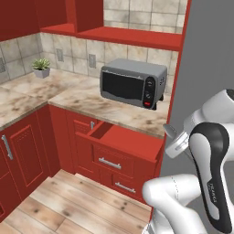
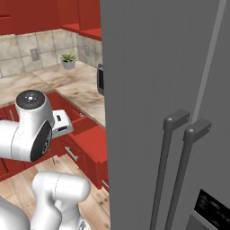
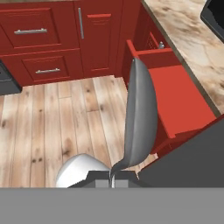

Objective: Organize the utensils by type. Pick up the wooden spoons from the counter and place them in the open cabinet. Then pick up the metallic utensils from the counter and place them in the open drawer.

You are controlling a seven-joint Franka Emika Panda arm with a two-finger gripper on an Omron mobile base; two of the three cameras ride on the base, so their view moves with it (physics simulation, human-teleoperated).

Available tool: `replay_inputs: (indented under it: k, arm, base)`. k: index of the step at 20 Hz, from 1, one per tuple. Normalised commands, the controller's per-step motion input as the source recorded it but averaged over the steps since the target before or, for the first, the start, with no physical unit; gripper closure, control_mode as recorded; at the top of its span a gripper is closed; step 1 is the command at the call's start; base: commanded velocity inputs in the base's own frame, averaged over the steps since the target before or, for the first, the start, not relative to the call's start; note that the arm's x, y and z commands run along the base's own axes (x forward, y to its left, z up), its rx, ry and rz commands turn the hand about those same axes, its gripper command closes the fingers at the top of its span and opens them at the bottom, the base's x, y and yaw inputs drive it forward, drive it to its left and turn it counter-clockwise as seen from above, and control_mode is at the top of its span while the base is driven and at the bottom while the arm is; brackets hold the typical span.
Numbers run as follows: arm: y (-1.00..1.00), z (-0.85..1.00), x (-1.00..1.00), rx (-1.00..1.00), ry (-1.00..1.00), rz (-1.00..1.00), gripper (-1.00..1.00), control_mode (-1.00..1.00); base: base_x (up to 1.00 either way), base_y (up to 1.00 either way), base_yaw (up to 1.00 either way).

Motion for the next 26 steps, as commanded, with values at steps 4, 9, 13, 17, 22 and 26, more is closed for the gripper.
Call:
replay_inputs:
  k: [4, 9, 13, 17, 22, 26]
  arm:
    - [0.0, 0.0, 0.0, 0.0, 0.0, 0.0, 1.0, 1.0]
    - [0.0, 0.0, 0.0, 0.0, 0.03, 0.0, 1.0, -1.0]
    - [0.0, -0.16, 0.21, 0.0, 0.06, 0.0, 1.0, -1.0]
    - [0.0, -0.36, 0.39, -0.01, 0.01, 0.0, 1.0, -1.0]
    - [0.02, -0.41, 0.49, -0.06, 0.02, 0.0, 1.0, -1.0]
    - [0.1, -0.56, 0.56, -0.16, 0.07, 0.05, 1.0, -1.0]
  base:
    - [0.0, 0.0, 0.0]
    - [0.02, 0.0, 0.0]
    - [0.0, 0.0, 0.0]
    - [0.0, 0.0, 0.0]
    - [0.0, 0.0, 0.0]
    - [0.0, 0.0, 0.0]
